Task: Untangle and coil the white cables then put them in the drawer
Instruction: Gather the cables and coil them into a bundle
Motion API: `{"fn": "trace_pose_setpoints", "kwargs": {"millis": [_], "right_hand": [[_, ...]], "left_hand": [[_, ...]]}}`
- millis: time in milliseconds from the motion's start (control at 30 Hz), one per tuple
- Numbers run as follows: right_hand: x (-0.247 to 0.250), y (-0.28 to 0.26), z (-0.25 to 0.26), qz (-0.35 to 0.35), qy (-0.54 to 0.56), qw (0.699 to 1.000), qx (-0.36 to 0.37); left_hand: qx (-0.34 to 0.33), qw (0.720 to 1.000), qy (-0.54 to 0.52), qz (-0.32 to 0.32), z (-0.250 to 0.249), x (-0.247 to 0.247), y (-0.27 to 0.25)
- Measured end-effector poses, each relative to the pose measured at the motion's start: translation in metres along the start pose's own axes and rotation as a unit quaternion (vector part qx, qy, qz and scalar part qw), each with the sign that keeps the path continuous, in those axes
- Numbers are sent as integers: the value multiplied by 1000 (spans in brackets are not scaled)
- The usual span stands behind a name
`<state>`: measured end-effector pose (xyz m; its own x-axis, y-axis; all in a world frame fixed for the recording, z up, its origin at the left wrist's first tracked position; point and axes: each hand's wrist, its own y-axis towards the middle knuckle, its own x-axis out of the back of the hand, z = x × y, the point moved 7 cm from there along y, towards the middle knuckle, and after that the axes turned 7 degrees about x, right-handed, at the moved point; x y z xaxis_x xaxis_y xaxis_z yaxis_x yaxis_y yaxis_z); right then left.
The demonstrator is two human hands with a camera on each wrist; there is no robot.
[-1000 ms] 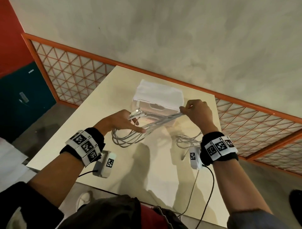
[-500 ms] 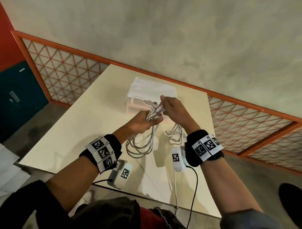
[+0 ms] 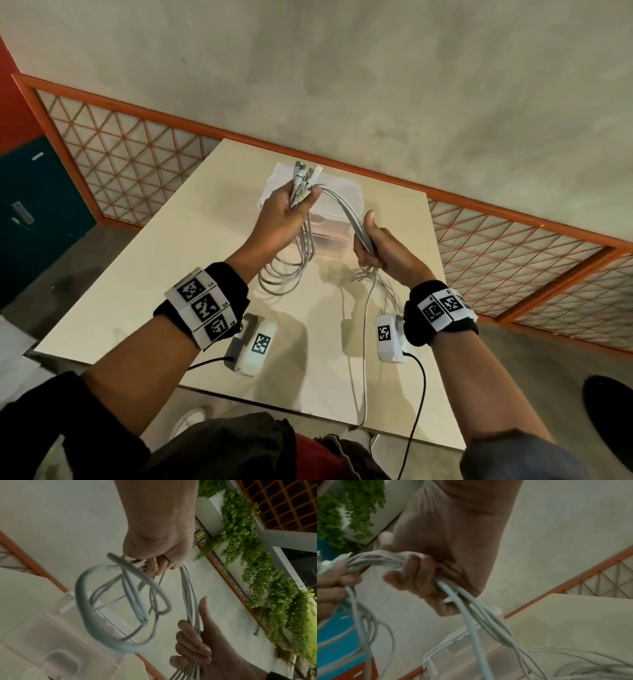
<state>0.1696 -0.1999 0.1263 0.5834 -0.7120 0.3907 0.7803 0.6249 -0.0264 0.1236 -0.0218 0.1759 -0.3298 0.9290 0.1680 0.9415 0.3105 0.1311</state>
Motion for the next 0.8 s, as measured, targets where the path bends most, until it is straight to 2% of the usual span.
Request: {"fn": "trace_pose_setpoints", "kwargs": {"millis": [100, 167, 233, 333, 433, 533, 600, 700, 800], "right_hand": [[-3, -3, -2, 78, 21, 997, -14], [0, -3, -12, 95, -33, 994, -47], [6, -2, -24, 66, -71, 993, -74], [17, 2, -33, -38, -85, 993, -80], [27, 4, -22, -102, -98, 989, -51], [40, 5, 0, -137, -137, 981, -6], [46, 5, 12, -152, -162, 975, 2], [46, 7, 22, -161, -226, 961, 13], [40, 12, 18, -140, -302, 943, 5]], "left_hand": [[-11, 999, -14, -33, -1, 5, 0], [-15, 998, -29, -62, -3, 14, 2], [-12, 996, -42, -78, -2, 22, 7], [-4, 994, -25, -104, 9, 30, 12], [49, 988, 76, -127, 40, 41, 18], [151, 962, 211, -86, 87, 48, 20], [190, 947, 256, -44, 110, 45, 14], [208, 936, 284, 7, 130, 40, 7], [208, 930, 300, 50, 135, 37, 7]]}}
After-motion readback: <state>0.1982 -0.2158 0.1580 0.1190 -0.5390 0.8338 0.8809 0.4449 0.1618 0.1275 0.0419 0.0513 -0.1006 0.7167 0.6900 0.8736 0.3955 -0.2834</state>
